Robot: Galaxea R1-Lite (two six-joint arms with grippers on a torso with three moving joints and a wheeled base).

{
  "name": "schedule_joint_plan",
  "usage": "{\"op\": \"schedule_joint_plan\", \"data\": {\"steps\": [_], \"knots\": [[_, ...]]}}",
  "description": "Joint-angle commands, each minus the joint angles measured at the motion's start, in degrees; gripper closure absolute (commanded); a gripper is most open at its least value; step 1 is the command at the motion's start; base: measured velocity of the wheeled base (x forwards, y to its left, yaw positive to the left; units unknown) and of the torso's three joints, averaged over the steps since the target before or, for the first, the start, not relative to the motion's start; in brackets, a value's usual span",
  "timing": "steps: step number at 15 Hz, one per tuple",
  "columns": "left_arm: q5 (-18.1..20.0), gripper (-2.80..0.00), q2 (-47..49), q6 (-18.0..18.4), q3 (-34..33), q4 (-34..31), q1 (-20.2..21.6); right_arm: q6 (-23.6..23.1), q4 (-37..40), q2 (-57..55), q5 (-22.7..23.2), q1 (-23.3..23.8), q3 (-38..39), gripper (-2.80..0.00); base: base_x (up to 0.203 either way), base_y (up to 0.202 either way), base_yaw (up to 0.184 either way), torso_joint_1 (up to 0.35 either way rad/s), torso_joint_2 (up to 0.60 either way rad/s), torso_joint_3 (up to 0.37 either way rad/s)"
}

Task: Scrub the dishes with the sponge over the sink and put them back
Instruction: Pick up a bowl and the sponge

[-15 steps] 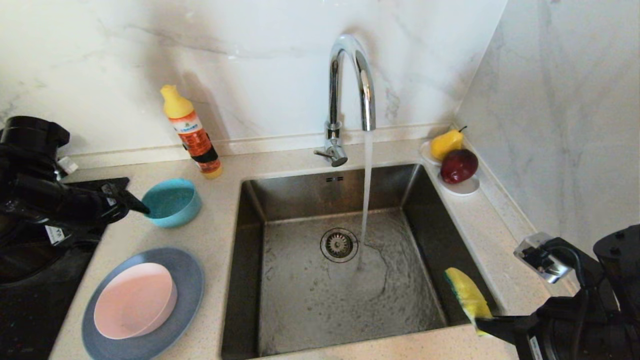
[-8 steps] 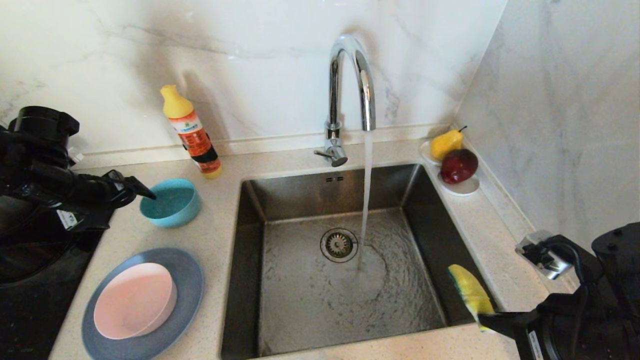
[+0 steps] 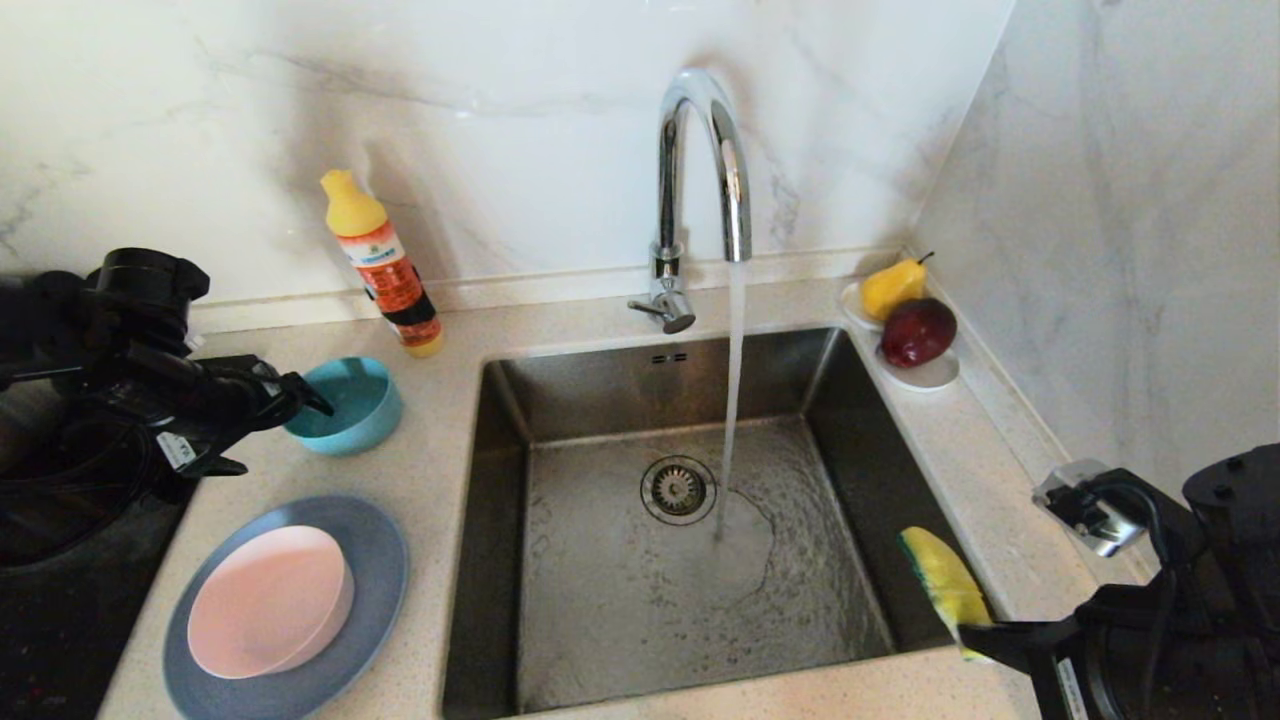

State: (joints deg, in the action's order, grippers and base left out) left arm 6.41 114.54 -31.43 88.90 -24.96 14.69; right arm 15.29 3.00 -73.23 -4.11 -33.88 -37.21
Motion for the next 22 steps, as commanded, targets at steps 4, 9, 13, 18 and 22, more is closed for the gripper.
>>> {"op": "schedule_joint_plan", "data": {"steps": [4,9,13,18,22], "knots": [[-2.7,-2.8,2.4,-0.2,0.6,-0.2,0.1,0.2,-0.1,-0.1,0.0,0.0,0.1,0.0,0.0,0.0,0.0,0.0,0.0,0.0],[-2.8,-2.8,2.0,-0.1,1.3,-0.6,0.1,0.2,-0.1,0.0,0.1,0.0,0.0,0.0,0.0,0.0,0.0,0.0,0.0,0.0],[-2.9,-2.8,1.8,0.0,2.1,-0.9,0.5,0.3,-0.1,-0.1,0.1,0.0,0.0,0.0,0.0,0.0,0.0,0.0,0.0,0.0],[-2.9,0.0,1.9,0.3,2.2,-1.7,0.7,0.3,-0.2,0.0,0.0,0.0,-0.1,0.0,0.0,0.0,0.0,0.0,0.0,0.0],[-3.2,0.0,1.9,0.7,2.1,-1.7,0.9,0.3,-0.1,0.0,0.2,0.0,-0.1,0.0,0.0,0.0,0.0,0.0,0.0,0.0]]}}
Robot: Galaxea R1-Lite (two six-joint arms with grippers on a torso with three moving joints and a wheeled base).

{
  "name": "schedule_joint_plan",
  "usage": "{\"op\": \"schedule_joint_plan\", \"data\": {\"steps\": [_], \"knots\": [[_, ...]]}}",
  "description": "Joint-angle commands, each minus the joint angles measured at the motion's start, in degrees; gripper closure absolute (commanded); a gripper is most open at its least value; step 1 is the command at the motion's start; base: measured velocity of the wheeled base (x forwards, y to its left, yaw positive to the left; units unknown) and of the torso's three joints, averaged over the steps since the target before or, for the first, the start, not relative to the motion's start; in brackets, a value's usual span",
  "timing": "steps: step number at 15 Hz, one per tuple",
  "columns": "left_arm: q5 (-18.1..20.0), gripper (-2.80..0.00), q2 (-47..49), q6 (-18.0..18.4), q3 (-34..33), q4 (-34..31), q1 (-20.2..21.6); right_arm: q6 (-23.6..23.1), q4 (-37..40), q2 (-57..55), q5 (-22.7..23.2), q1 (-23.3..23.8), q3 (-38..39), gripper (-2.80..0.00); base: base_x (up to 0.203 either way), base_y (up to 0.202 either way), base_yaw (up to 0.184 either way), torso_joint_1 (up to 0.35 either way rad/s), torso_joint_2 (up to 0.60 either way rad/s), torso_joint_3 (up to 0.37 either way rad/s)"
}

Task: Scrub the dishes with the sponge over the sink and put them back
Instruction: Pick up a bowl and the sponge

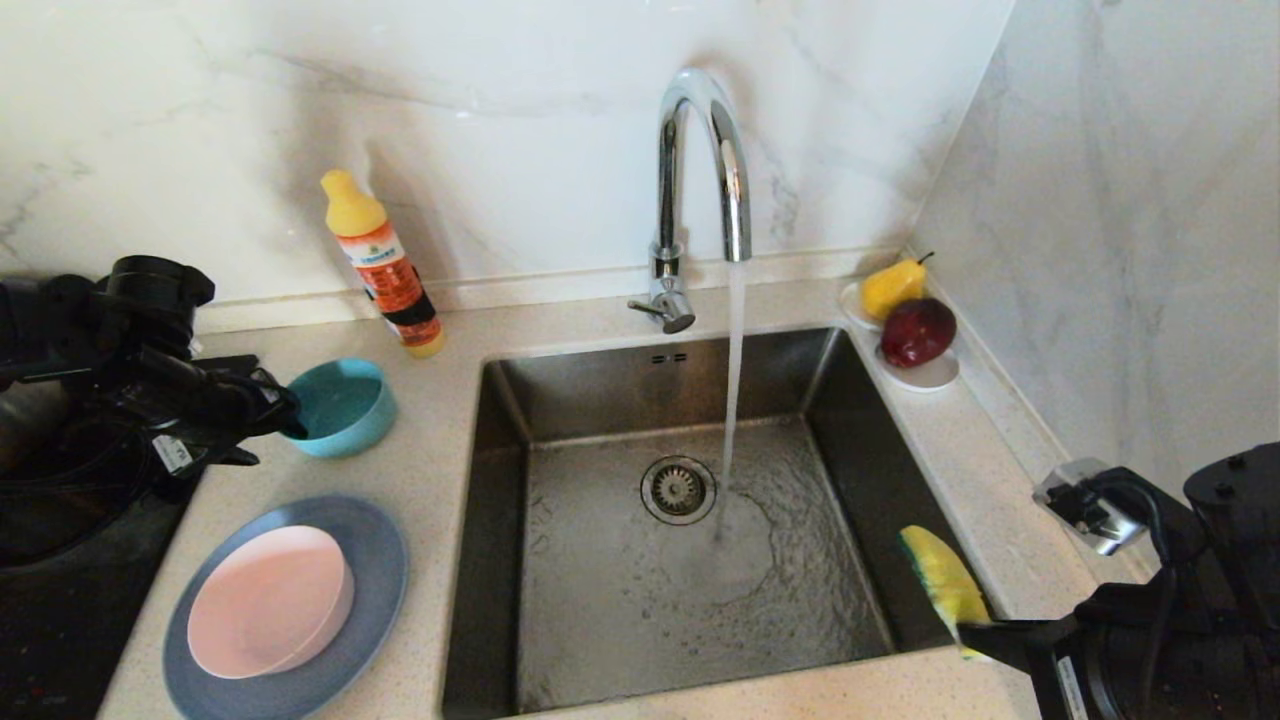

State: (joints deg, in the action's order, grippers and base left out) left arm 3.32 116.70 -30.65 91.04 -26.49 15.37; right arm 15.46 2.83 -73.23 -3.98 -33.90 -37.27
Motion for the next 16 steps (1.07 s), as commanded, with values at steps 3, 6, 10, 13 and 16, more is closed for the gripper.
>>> {"op": "schedule_joint_plan", "data": {"steps": [3,6,10,13,16], "knots": [[-0.6,0.0,-0.8,1.0,0.0,-0.8,2.2,0.1,0.1,-0.1,-0.1,0.0,-0.4,0.0,0.0,0.0,0.0,0.0,0.0,0.0],[-0.6,0.0,-2.1,1.8,0.0,-2.2,4.8,0.1,0.1,-0.1,-0.1,0.0,-0.4,0.0,0.0,0.0,0.0,0.0,0.0,0.0],[-0.1,0.0,-9.1,1.7,0.0,-3.9,6.2,0.1,0.2,0.1,-0.1,-0.1,-0.6,0.0,0.0,0.0,0.0,0.0,0.0,0.0],[0.2,0.0,-18.6,1.7,-0.5,-5.6,6.3,0.2,0.0,0.7,-0.1,-0.1,-0.2,0.0,0.0,0.0,0.0,0.0,0.0,0.0],[3.5,0.0,-30.8,1.7,-3.2,-6.0,6.2,0.2,0.2,1.8,0.0,0.0,-0.1,0.0,0.0,0.0,0.0,0.0,0.0,0.0]]}}
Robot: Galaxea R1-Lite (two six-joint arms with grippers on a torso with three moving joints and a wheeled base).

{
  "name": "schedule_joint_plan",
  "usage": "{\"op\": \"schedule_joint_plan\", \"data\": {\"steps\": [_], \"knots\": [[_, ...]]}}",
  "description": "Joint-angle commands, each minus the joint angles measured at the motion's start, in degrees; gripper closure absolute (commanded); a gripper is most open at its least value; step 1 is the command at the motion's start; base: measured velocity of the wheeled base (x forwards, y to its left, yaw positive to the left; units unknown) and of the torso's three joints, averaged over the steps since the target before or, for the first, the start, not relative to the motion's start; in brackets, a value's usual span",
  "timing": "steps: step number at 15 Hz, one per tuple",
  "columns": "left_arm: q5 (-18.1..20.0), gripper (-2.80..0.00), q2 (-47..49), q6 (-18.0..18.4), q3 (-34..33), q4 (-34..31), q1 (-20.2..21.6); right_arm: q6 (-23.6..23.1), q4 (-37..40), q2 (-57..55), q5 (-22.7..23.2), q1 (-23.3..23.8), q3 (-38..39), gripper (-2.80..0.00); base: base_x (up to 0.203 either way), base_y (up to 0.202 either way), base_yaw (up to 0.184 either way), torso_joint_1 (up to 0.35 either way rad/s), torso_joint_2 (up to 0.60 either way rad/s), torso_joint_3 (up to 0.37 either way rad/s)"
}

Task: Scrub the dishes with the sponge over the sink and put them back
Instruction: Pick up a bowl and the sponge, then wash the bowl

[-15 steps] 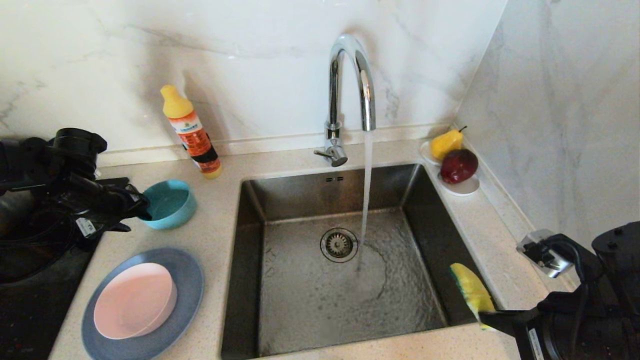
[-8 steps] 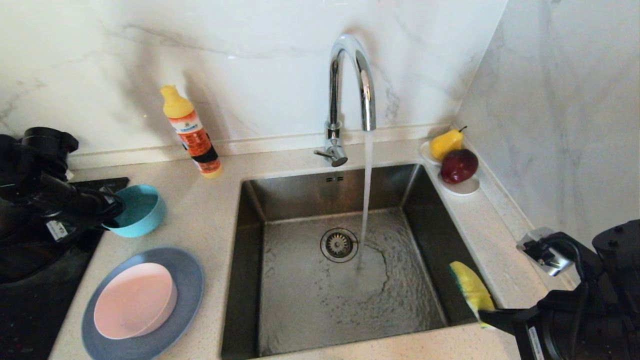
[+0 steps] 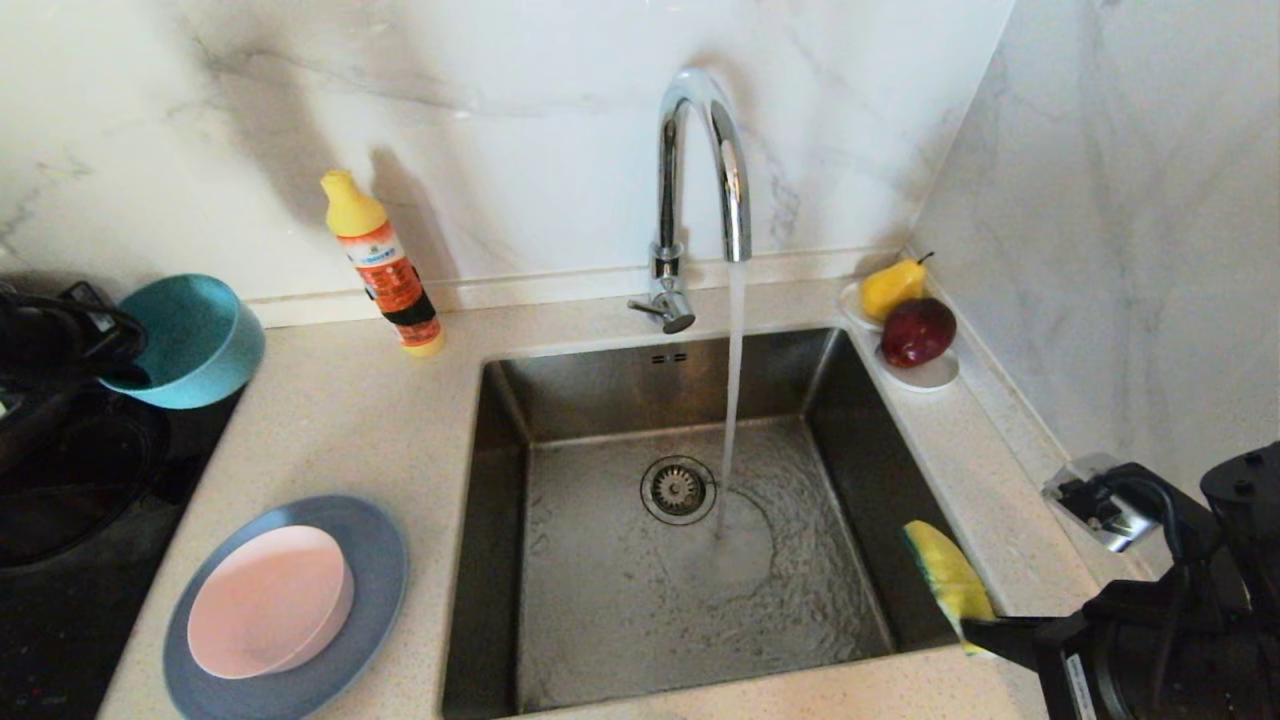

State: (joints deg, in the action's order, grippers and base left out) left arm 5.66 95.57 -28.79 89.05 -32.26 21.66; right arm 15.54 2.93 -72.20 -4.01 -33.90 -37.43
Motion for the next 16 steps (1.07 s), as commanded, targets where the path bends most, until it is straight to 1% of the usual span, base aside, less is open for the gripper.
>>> {"op": "schedule_joint_plan", "data": {"steps": [1,2,4,5,7,8,10,11,12,14,16], "knots": [[2.6,0.0,-13.4,-0.2,-1.7,-0.7,-0.9,0.2,0.0,0.7,0.1,0.0,0.1,0.0,0.0,0.0,0.0,0.0,0.0,0.0],[3.5,0.0,-16.7,-0.1,-2.1,-1.7,-3.6,0.1,-0.1,0.9,0.1,0.0,0.2,0.0,0.0,0.0,0.0,0.0,0.0,0.0],[3.9,0.0,-19.3,0.5,-3.0,-3.1,-12.9,0.2,-0.2,1.2,0.3,0.0,0.1,0.0,0.0,0.0,0.0,0.0,0.0,0.0],[3.5,0.0,-19.9,0.8,-3.6,-3.6,-17.6,0.2,-0.1,1.8,0.3,0.0,0.1,0.0,0.0,0.0,0.0,0.0,0.0,0.0],[1.2,0.0,-19.7,1.0,-5.5,-3.9,-27.3,0.3,-0.2,2.6,0.3,0.0,0.5,0.0,0.0,0.0,0.0,0.0,0.0,0.0],[-0.8,0.0,-18.8,1.0,-6.8,-3.7,-32.6,0.2,-0.3,3.1,0.3,0.0,0.7,0.0,0.0,0.0,0.0,0.0,0.0,0.0],[-5.0,0.0,-15.2,0.6,-9.1,-3.2,-42.6,0.1,-0.2,4.6,0.4,0.0,0.3,0.0,0.0,0.0,0.0,0.0,0.0,0.0],[-6.5,0.0,-11.5,-0.5,-10.2,-2.2,-46.7,0.3,-0.1,5.2,0.2,-0.1,0.3,0.0,0.0,0.0,0.0,0.0,0.0,0.0],[-7.5,0.0,-8.3,-1.9,-10.7,-0.8,-49.5,0.3,0.2,5.6,0.1,-0.1,0.4,0.0,0.0,0.0,0.0,0.0,0.0,0.0],[-9.6,0.0,-1.8,-4.2,-10.9,3.4,-53.4,0.3,0.3,6.1,0.0,0.0,0.0,0.0,0.0,0.0,0.0,0.0,0.0,0.0],[-11.8,0.0,4.2,-5.3,-10.7,8.3,-56.4,0.3,0.2,5.8,0.0,0.0,-0.4,0.0,0.0,0.0,0.0,0.0,0.0,0.0]]}}
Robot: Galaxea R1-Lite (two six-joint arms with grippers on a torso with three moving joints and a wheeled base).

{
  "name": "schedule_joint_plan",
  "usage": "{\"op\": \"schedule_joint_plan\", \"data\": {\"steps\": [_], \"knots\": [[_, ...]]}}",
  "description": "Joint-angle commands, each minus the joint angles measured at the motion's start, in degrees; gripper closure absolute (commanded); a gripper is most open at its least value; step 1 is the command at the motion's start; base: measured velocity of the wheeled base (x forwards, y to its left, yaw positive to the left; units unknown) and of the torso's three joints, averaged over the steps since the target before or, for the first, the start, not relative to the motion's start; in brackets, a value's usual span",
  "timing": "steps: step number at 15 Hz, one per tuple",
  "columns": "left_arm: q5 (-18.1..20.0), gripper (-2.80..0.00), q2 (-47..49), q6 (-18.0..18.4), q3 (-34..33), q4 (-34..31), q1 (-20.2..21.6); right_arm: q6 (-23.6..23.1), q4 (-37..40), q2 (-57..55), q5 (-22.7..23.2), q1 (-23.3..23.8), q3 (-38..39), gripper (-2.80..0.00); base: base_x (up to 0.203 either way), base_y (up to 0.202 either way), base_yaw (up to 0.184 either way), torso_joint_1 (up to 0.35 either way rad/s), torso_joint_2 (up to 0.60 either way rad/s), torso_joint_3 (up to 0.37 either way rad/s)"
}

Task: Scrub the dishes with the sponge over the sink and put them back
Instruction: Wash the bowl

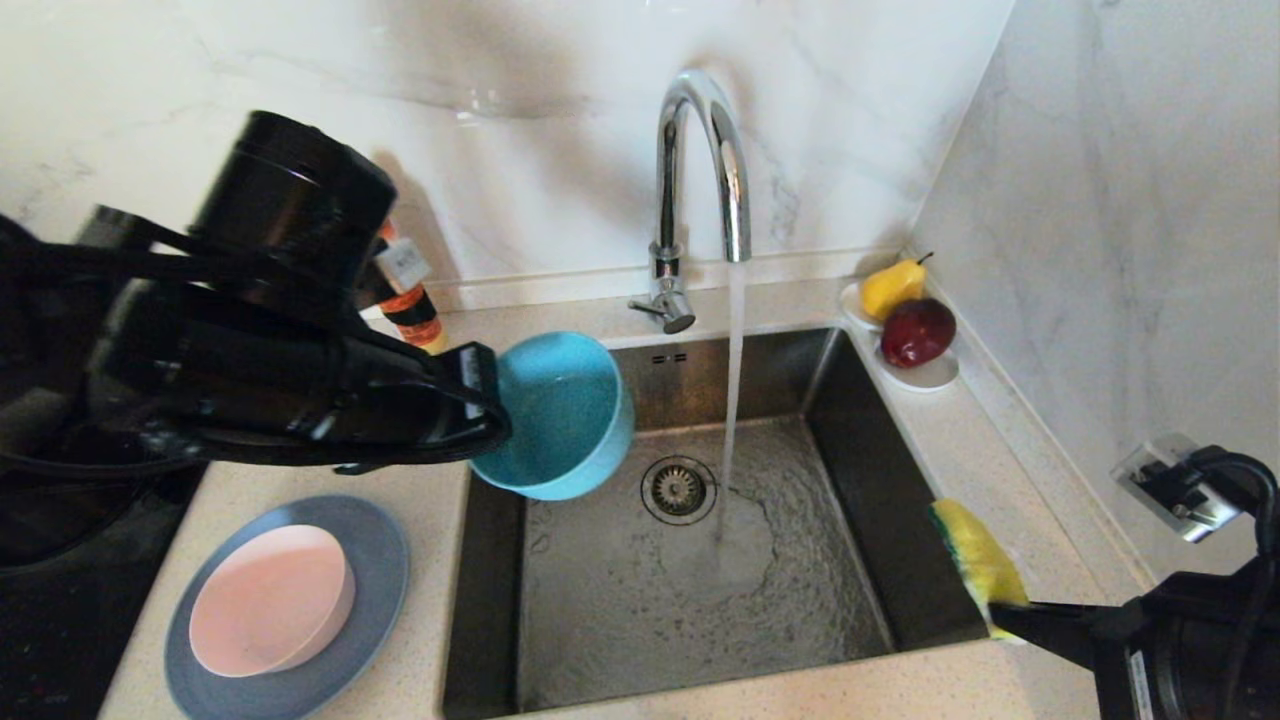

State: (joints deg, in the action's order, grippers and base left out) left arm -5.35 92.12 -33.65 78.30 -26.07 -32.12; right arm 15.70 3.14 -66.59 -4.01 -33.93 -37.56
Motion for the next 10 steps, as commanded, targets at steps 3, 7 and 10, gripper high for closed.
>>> {"op": "schedule_joint_plan", "data": {"steps": [3,7,10], "knots": [[-3.6,0.0,15.0,-1.3,1.6,6.5,-6.1,0.0,-0.2,-0.4,0.0,0.0,-0.2,0.0,0.0,0.0,0.0,0.0,0.0,0.0],[-4.6,0.0,20.8,-1.6,5.2,10.3,-8.5,-0.2,0.2,-0.5,-0.1,0.0,-1.8,0.0,0.0,0.0,0.0,0.0,0.0,0.0],[-5.8,0.0,26.6,-2.8,8.3,11.7,-8.7,-0.2,0.2,0.1,0.0,0.0,-1.2,0.0,0.0,0.0,0.0,0.0,0.0,0.0]]}}
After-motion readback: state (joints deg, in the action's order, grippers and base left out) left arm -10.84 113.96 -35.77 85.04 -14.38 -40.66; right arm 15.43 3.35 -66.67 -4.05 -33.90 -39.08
